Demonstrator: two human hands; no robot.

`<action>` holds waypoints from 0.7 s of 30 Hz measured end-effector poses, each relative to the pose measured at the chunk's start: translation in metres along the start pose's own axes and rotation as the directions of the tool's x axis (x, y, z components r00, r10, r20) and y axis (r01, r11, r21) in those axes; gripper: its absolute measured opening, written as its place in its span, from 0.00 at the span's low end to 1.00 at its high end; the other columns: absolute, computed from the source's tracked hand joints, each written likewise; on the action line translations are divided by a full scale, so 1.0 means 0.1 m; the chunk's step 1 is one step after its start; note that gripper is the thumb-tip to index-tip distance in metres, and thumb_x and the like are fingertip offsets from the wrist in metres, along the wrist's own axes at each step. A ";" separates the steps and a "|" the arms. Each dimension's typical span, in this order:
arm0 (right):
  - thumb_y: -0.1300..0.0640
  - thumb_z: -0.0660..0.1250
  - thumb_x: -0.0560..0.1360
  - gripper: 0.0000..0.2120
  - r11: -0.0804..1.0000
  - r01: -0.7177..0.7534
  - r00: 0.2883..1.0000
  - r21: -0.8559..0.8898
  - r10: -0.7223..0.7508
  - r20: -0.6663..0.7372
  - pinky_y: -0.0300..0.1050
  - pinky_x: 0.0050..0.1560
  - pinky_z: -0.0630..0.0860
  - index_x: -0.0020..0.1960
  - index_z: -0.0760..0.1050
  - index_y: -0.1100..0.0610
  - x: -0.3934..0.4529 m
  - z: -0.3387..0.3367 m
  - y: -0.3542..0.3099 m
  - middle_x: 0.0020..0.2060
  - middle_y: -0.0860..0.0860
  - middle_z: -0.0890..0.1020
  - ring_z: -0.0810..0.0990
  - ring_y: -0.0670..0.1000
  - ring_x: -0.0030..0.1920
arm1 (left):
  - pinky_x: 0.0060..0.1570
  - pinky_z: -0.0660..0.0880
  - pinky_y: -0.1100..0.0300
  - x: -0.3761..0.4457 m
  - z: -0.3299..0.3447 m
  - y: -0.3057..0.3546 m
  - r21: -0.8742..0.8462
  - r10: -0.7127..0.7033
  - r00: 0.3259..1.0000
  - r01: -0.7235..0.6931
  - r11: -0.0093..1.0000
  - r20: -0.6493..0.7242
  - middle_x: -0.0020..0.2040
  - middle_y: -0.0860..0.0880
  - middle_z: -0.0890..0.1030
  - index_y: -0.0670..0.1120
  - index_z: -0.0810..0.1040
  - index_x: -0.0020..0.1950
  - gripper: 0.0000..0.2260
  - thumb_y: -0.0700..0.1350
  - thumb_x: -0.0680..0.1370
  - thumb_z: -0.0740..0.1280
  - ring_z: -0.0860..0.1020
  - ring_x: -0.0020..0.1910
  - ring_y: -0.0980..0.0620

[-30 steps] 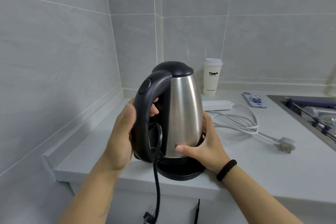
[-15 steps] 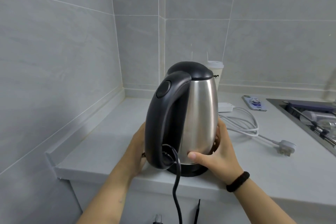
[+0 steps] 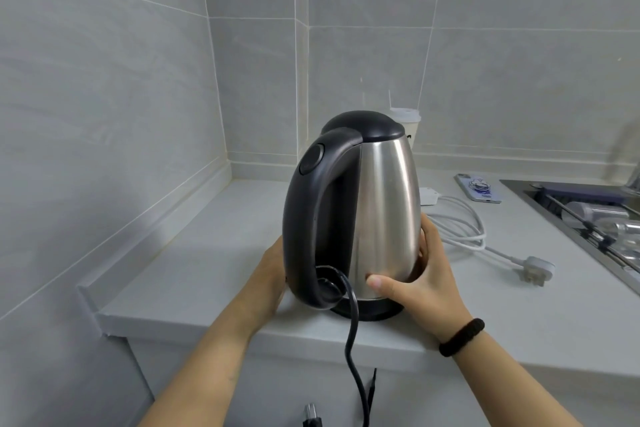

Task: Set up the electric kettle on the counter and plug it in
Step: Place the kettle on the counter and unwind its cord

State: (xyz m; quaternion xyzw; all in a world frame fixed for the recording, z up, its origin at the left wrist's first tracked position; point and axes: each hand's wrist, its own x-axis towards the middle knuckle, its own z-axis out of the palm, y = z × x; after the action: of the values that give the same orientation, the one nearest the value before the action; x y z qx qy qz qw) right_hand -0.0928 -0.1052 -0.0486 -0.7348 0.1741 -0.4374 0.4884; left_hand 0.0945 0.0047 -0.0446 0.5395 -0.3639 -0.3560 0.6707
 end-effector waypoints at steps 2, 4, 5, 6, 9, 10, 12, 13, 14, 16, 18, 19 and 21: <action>0.45 0.82 0.53 0.53 1.000 0.008 1.000 -0.009 -0.008 -0.022 0.53 0.63 0.74 0.72 0.60 0.42 0.01 0.00 0.00 0.66 0.44 0.73 0.73 0.46 0.66 | 0.54 0.76 0.54 -0.01 -0.02 -0.01 0.131 0.055 0.998 -0.053 0.990 -0.016 0.48 0.54 0.81 0.53 0.77 0.50 0.09 0.42 0.79 0.59 0.78 0.53 0.46; 0.45 0.82 0.53 0.52 1.000 0.007 0.999 -0.014 -0.007 -0.042 0.50 0.63 0.75 0.72 0.59 0.42 0.02 0.00 0.01 0.65 0.42 0.73 0.73 0.44 0.65 | 0.60 0.73 0.41 -0.06 -0.05 0.00 0.213 0.068 0.997 -0.076 0.974 0.045 0.54 0.43 0.81 0.47 0.77 0.57 0.10 0.47 0.79 0.60 0.77 0.57 0.39; 0.45 0.81 0.53 0.52 1.000 0.002 0.999 -0.009 -0.002 -0.050 0.49 0.62 0.75 0.71 0.59 0.41 0.03 0.00 0.01 0.64 0.42 0.73 0.74 0.43 0.64 | 0.62 0.70 0.38 -0.08 -0.06 0.02 0.226 0.063 0.994 -0.081 0.971 0.084 0.58 0.39 0.79 0.44 0.75 0.59 0.12 0.48 0.80 0.60 0.76 0.59 0.38; 0.45 0.81 0.53 0.51 1.000 -0.005 0.998 -0.001 0.005 -0.056 0.49 0.61 0.76 0.71 0.59 0.41 0.04 0.00 0.01 0.64 0.42 0.73 0.74 0.43 0.63 | 0.64 0.69 0.38 -0.10 -0.04 0.04 0.190 0.070 0.992 -0.089 0.978 0.105 0.60 0.38 0.77 0.44 0.75 0.60 0.13 0.48 0.81 0.59 0.76 0.59 0.40; 0.46 0.81 0.55 0.50 0.999 -0.028 0.997 0.040 0.031 -0.065 0.50 0.59 0.78 0.71 0.60 0.41 0.09 0.00 0.04 0.63 0.43 0.74 0.76 0.43 0.61 | 0.58 0.76 0.52 -0.12 -0.01 0.07 0.064 0.080 0.991 -0.088 0.994 0.108 0.54 0.47 0.82 0.53 0.83 0.52 0.11 0.52 0.76 0.62 0.78 0.55 0.51; 0.47 0.81 0.55 0.50 0.998 -0.035 0.997 0.051 0.038 -0.064 0.51 0.59 0.78 0.71 0.60 0.41 0.11 0.01 0.05 0.63 0.43 0.74 0.76 0.44 0.61 | 0.56 0.76 0.54 -0.12 0.00 0.09 0.041 0.085 0.990 -0.090 0.995 0.115 0.52 0.48 0.81 0.53 0.82 0.50 0.11 0.54 0.73 0.65 0.78 0.53 0.52; 0.50 0.82 0.56 0.50 0.997 -0.043 0.997 0.056 0.046 -0.055 0.52 0.59 0.78 0.71 0.59 0.40 0.17 0.03 0.09 0.63 0.44 0.74 0.77 0.46 0.62 | 0.57 0.74 0.52 -0.11 -0.02 0.06 0.022 0.092 0.991 -0.094 0.995 0.102 0.50 0.45 0.79 0.49 0.81 0.53 0.16 0.55 0.69 0.66 0.76 0.52 0.49; 0.51 0.82 0.57 0.50 0.998 -0.044 0.998 0.055 0.046 -0.047 0.52 0.60 0.77 0.71 0.59 0.40 0.20 0.04 0.11 0.64 0.45 0.74 0.76 0.46 0.62 | 0.58 0.73 0.50 -0.10 -0.03 0.06 0.016 0.098 0.992 -0.100 0.995 0.083 0.50 0.44 0.80 0.48 0.80 0.53 0.18 0.55 0.69 0.65 0.76 0.52 0.49; 0.51 0.82 0.57 0.50 0.998 -0.043 0.998 0.056 0.045 -0.039 0.53 0.60 0.77 0.71 0.59 0.41 0.23 0.06 0.13 0.64 0.45 0.74 0.76 0.47 0.63 | 0.58 0.73 0.50 -0.09 -0.05 0.05 0.011 0.104 0.993 -0.104 0.994 0.062 0.50 0.44 0.81 0.47 0.81 0.53 0.16 0.53 0.69 0.64 0.77 0.52 0.50; 0.50 0.82 0.57 0.50 0.998 -0.043 0.999 0.056 0.045 -0.028 0.52 0.61 0.76 0.71 0.59 0.41 0.30 0.10 0.17 0.64 0.46 0.74 0.76 0.47 0.63 | 0.59 0.74 0.50 -0.06 -0.06 0.05 0.011 0.108 0.994 -0.108 0.994 0.017 0.50 0.46 0.83 0.49 0.83 0.51 0.13 0.47 0.73 0.61 0.79 0.51 0.52; 0.50 0.82 0.57 0.50 0.997 -0.049 0.999 0.057 0.050 -0.019 0.52 0.61 0.76 0.71 0.58 0.41 0.38 0.15 0.21 0.64 0.45 0.74 0.76 0.46 0.63 | 0.58 0.74 0.51 -0.04 -0.07 0.06 0.009 0.116 0.993 -0.116 0.993 -0.033 0.47 0.47 0.83 0.48 0.83 0.49 0.13 0.43 0.78 0.58 0.80 0.49 0.55; 0.49 0.82 0.57 0.50 0.997 -0.051 0.999 0.057 0.052 -0.013 0.52 0.61 0.76 0.71 0.58 0.41 0.43 0.19 0.23 0.64 0.45 0.74 0.76 0.46 0.63 | 0.57 0.73 0.52 -0.02 -0.09 0.07 0.011 0.114 0.992 -0.114 0.993 -0.060 0.46 0.48 0.83 0.48 0.82 0.49 0.14 0.41 0.79 0.57 0.80 0.47 0.56; 0.46 0.83 0.56 0.52 0.996 -0.064 0.998 0.055 0.064 -0.009 0.52 0.61 0.76 0.72 0.57 0.40 0.53 0.27 0.28 0.64 0.44 0.73 0.75 0.46 0.63 | 0.58 0.73 0.52 0.03 -0.13 0.09 0.003 0.103 0.989 -0.103 0.995 -0.109 0.44 0.48 0.83 0.48 0.82 0.48 0.15 0.41 0.80 0.56 0.80 0.45 0.57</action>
State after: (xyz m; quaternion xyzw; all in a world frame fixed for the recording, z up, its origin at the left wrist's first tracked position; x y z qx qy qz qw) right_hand -0.0368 -0.1389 -0.0516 -0.7128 0.1881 -0.4300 0.5212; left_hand 0.1086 0.0096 -0.0374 0.5376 -0.3537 -0.2915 0.7078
